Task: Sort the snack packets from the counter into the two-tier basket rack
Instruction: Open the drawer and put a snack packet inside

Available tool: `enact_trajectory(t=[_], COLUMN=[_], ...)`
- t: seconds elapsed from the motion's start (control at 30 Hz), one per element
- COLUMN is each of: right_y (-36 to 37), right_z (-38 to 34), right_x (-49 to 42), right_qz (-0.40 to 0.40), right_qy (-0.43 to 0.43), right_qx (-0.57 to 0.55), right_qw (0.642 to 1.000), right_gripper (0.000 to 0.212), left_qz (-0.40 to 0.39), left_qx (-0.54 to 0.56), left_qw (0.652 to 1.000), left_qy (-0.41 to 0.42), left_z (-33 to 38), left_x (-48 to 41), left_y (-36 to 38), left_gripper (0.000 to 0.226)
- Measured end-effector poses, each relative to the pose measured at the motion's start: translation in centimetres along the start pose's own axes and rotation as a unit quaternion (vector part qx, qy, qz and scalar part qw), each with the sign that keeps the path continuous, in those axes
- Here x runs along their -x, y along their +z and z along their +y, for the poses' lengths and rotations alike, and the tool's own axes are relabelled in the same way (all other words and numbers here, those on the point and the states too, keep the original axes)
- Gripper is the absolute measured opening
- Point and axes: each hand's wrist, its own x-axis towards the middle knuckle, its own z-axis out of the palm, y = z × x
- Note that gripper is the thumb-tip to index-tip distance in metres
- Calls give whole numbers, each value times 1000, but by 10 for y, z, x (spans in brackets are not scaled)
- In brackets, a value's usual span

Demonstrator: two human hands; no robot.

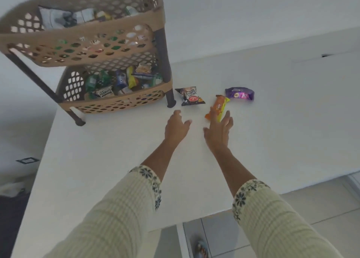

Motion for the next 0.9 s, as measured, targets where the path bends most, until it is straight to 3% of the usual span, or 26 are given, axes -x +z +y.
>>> enact_trajectory(t=[0.1,0.2,0.4,0.53,0.9], right_y=[9,17,23,17,1], right_z=[1,-4,-1,11,14], right_x=[-28,-38,-34,-31,74], right_qz=[3,-1,11,28,30], right_qy=[-15,-33,-59,-79,-49], right_qx=[31,57,60,30,-29], right_qw=[999,998,996,996,998], right_gripper=[76,68,33,19,23], left_qz=[40,64,91,108,93], left_qx=[17,5,2,33,103], left_qw=[999,998,996,994,990], left_qy=[-19,15,3,-9,-27], left_z=[7,14,19,13,-45], left_x=[-39,-63,-77,-62,48], left_y=[13,20,23,23,-13], left_gripper=[67,67,40,33,29])
